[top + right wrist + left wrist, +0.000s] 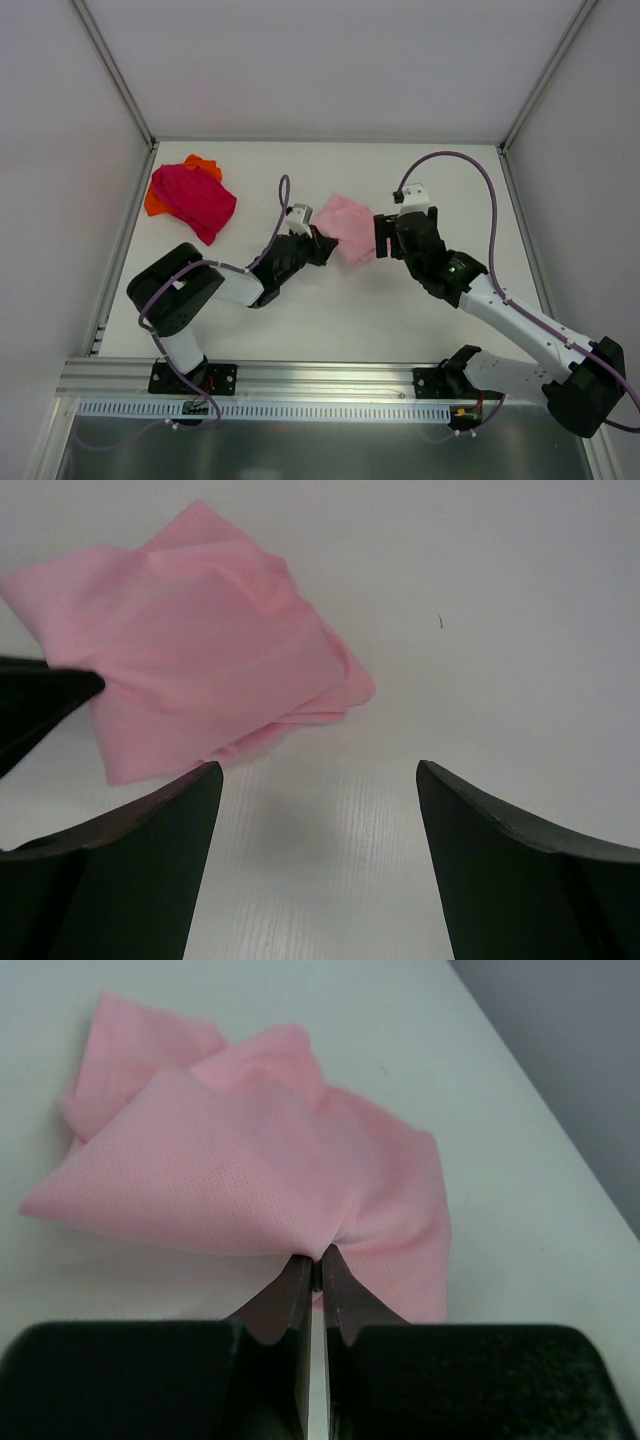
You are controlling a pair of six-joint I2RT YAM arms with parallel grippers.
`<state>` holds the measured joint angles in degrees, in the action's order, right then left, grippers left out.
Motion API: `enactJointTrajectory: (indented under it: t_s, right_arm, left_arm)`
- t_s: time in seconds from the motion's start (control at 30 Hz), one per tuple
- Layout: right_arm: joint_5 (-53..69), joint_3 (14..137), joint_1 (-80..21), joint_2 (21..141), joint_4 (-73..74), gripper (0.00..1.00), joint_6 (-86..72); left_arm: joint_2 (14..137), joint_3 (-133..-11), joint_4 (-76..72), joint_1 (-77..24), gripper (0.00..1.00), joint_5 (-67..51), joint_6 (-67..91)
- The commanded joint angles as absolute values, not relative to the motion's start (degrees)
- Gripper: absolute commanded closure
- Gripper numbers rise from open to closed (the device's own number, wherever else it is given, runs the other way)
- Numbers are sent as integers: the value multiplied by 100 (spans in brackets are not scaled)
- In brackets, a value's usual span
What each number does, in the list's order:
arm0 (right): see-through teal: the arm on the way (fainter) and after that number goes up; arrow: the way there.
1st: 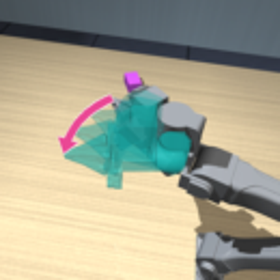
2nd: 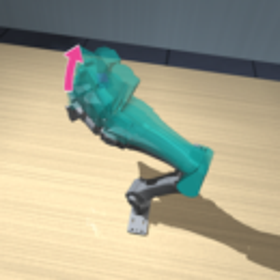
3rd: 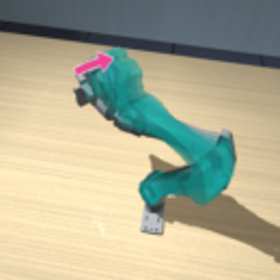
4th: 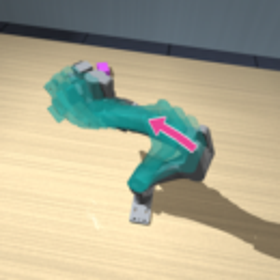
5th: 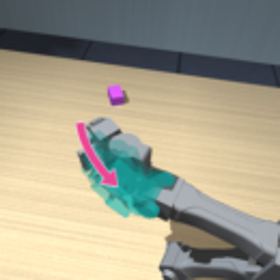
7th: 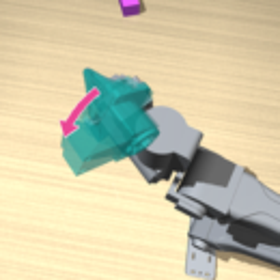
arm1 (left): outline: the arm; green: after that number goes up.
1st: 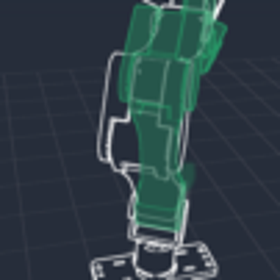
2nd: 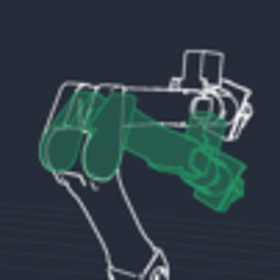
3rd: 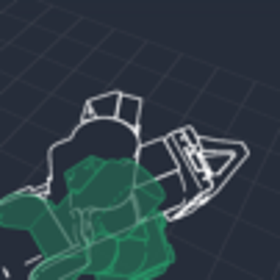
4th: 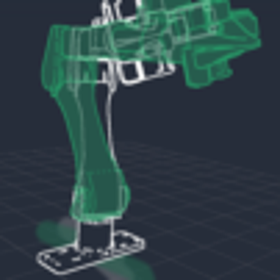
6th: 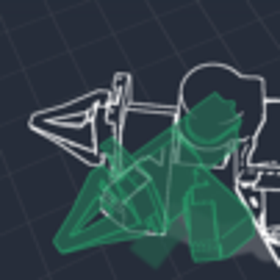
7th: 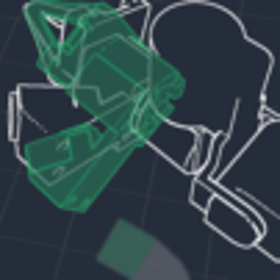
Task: Fold and stack the t-shirts
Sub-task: Put the neatly folded tshirt into the corner of the board with the left arm
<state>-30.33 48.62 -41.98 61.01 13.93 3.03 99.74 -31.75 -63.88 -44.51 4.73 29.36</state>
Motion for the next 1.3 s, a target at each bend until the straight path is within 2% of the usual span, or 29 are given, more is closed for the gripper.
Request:
enactJointTrajectory:
  t_s: [0.0, 0.13, 0.57, 0.73, 0.93, 1.27]
  right_arm:
    - [-2927, 5001, -4175, 5907, 1318, 17, 255]
    - [-2883, 4913, -4184, 5722, 1275, 16, 246]
    - [-2874, 4913, -4184, 5476, 1371, 17, 246]
    - [-2848, 4913, -4184, 5467, 1380, 17, 246]
    - [-2786, 4869, -4184, 5405, 1354, 17, 237]
    - [-2733, 4869, -4192, 5309, 1371, 17, 237]
  left_arm:
    - [9405, -3928, -5345, -4193, 100, 809, 2276]
    - [9229, -4262, -4782, -3982, 100, 686, 2329]
    - [9307, -3893, -4335, -3701, 100, 1089, 2390]
    - [9667, -4604, -3219, -3121, 100, 949, 2592]
    - [9870, -4939, -2778, -2699, 100, 660, 2804]
    - [9985, -6186, -1302, -1978, 100, 457, 2585]
